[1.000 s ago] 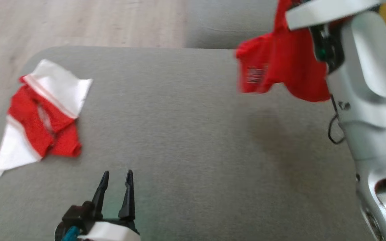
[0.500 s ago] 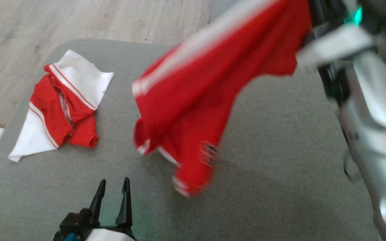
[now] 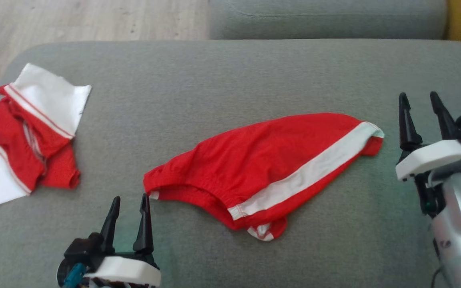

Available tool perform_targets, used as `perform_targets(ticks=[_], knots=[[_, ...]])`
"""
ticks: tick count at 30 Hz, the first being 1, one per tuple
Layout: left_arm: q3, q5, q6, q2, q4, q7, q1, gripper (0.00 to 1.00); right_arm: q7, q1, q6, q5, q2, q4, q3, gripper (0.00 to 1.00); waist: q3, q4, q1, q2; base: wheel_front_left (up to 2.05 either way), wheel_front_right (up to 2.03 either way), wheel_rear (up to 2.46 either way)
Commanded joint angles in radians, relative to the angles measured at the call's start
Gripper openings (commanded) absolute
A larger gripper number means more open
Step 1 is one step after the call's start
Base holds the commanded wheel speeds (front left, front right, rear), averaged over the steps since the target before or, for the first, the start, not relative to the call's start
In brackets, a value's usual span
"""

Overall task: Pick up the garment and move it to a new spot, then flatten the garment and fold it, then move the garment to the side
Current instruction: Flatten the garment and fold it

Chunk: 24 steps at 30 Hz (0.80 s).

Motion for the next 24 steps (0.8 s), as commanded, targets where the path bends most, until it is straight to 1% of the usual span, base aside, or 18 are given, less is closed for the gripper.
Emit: perform_targets(ticks=[1,8,11,14,17,24], knots=[[0.035,-0.001,0.002,0.001,-0.028,-0.005,-0.036,1.0,-0.007,0.027,0.007,-0.03,0.022,-0.074,-0.013,1.0,-0.002,-0.024,-0.0001,0.0,0.0,0.0,0.0],[0.035,-0.006,0.002,0.001,-0.035,-0.005,-0.038,1.0,-0.007,0.186,0.007,-0.171,0.121,-0.305,-0.062,1.0,-0.018,-0.073,-0.0001,0.0,0.0,0.0,0.0],[0.029,-0.006,0.002,0.001,-0.041,-0.005,-0.035,1.0,-0.007,0.244,0.007,-0.191,0.152,-0.343,-0.085,1.0,-0.026,-0.09,-0.0001,0.0,0.0,0.0,0.0],[-0.002,-0.002,-0.003,0.001,-0.042,-0.005,-0.033,1.0,-0.007,0.28,0.007,-0.194,0.171,-0.349,-0.09,1.0,-0.032,-0.102,-0.0001,0.0,0.0,0.0,0.0],[-0.069,-0.028,-0.014,0.001,-0.036,-0.005,-0.031,1.0,-0.007,0.295,0.007,-0.193,0.182,-0.347,-0.085,1.0,-0.032,-0.114,-0.0001,0.0,0.0,0.0,0.0],[-0.266,-0.171,-0.032,0.001,0.062,-0.005,-0.052,1.0,-0.007,0.298,0.007,-0.183,0.193,-0.332,-0.071,1.0,-0.019,-0.142,-0.0001,0.0,0.0,0.0,0.0]])
